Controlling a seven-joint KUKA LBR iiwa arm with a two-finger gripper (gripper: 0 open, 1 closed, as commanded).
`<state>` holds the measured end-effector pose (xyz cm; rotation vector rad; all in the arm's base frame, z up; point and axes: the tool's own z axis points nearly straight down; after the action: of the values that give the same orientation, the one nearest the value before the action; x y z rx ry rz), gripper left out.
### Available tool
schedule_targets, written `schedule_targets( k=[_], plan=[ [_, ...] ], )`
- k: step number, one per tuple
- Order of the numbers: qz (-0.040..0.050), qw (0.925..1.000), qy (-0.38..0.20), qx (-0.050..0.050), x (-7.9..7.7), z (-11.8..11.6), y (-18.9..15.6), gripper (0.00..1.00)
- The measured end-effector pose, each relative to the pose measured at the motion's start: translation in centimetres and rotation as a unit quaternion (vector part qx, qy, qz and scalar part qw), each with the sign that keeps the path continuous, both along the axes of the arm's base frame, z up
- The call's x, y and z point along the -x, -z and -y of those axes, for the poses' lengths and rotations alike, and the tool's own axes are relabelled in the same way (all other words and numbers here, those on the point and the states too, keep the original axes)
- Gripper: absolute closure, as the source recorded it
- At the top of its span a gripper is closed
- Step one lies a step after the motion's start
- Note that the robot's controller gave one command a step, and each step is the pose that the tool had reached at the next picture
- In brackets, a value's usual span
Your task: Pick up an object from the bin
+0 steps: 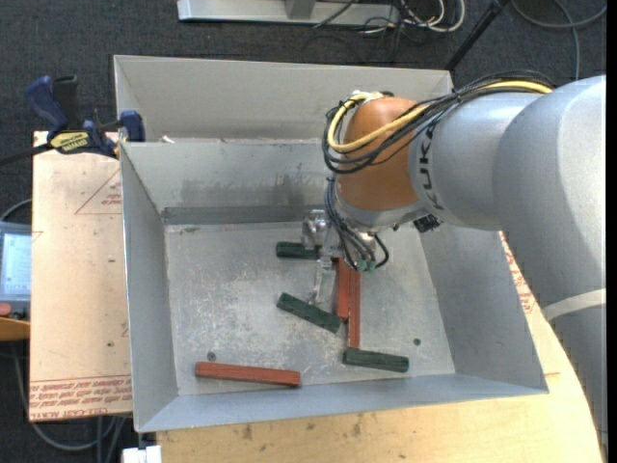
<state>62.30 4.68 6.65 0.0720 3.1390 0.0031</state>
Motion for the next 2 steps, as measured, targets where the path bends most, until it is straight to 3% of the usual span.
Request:
schedule_targets(
  k=[1, 2],
  plan=[
    [0.0014, 0.996, 0.089, 0.0, -0.1, -1.1, -3.5, 0.0],
    [0.0005, 0.9881, 0.154, 0.0, -1.2, 0.6, -3.7, 0.0]
  ],
)
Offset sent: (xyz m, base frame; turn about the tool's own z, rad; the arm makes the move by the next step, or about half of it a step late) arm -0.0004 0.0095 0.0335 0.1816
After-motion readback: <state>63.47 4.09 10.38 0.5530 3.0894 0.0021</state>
